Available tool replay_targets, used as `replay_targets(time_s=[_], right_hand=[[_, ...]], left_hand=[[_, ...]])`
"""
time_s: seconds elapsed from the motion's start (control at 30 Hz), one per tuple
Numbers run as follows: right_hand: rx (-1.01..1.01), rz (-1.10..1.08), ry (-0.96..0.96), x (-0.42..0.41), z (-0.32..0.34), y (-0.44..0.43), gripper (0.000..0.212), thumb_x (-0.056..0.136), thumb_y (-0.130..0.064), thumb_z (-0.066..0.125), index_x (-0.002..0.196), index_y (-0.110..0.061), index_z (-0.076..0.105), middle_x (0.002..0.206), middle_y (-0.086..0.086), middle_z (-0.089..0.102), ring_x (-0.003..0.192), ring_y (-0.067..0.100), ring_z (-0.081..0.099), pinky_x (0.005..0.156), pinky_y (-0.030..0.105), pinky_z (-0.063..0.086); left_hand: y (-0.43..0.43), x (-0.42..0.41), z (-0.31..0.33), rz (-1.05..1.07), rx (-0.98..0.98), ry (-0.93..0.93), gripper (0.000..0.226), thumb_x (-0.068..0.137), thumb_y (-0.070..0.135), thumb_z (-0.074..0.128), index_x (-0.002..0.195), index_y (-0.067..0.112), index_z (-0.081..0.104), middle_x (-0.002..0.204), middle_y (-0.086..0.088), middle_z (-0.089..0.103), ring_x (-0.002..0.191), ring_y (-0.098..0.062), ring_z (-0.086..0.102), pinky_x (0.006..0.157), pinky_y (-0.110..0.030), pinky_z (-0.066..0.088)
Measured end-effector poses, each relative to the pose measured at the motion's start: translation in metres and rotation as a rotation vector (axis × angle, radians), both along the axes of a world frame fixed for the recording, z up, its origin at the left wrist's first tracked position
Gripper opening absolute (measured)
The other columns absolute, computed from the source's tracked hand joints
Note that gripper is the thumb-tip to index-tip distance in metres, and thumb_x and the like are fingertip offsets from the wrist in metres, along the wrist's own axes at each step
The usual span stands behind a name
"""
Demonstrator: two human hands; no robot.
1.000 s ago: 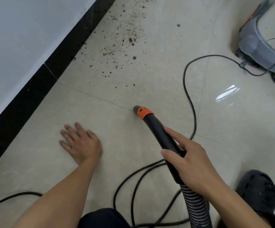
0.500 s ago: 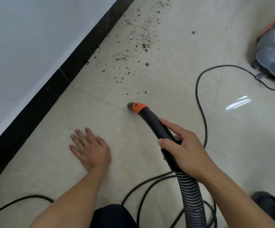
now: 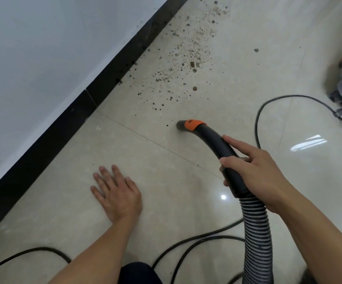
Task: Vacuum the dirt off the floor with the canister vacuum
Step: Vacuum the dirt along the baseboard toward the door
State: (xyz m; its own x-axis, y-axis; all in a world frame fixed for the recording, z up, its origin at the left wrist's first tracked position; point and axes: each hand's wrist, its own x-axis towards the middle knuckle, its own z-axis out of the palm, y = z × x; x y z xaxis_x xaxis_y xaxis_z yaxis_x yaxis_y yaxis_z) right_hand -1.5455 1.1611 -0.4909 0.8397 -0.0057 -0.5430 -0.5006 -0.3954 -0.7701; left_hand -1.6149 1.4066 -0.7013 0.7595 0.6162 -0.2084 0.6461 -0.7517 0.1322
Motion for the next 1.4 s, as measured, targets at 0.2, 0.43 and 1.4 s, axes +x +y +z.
replay_targets(time_s=[0.2,0.43,1.4], right_hand=[[0.031,0.118,-0.009,0.006,-0.008,0.029,0.052,0.089,-0.02,0.069,0.127,-0.053,0.057,0.086,0.011,0.074,0.073,0.035,0.072,0.053,0.033,0.056],[-0.008,0.03,-0.074,0.032,-0.011,0.027,0.052,0.089,-0.018,0.069,0.132,-0.045,0.058,0.082,0.01,0.075,0.067,0.031,0.072,0.061,0.04,0.06],[0.217,0.147,-0.047,0.131,-0.035,0.131,0.054,0.091,-0.012,0.065,0.139,-0.035,0.055,0.092,0.014,0.07,0.061,0.03,0.065,0.051,0.034,0.055]], left_hand=[[0.0,0.001,-0.001,0.003,0.004,0.027,0.062,0.097,0.038,0.018,0.154,0.014,0.015,0.162,-0.013,0.003,0.149,-0.03,-0.003,0.119,-0.05,-0.004],[-0.001,0.001,0.0,0.005,-0.001,0.004,0.068,0.092,0.041,0.009,0.154,0.013,0.017,0.161,-0.014,0.006,0.149,-0.031,0.0,0.119,-0.05,-0.003],[0.002,0.0,-0.01,-0.017,0.026,-0.061,0.062,0.095,0.039,0.023,0.15,0.011,0.03,0.158,-0.016,0.019,0.148,-0.033,0.013,0.117,-0.052,0.008]])
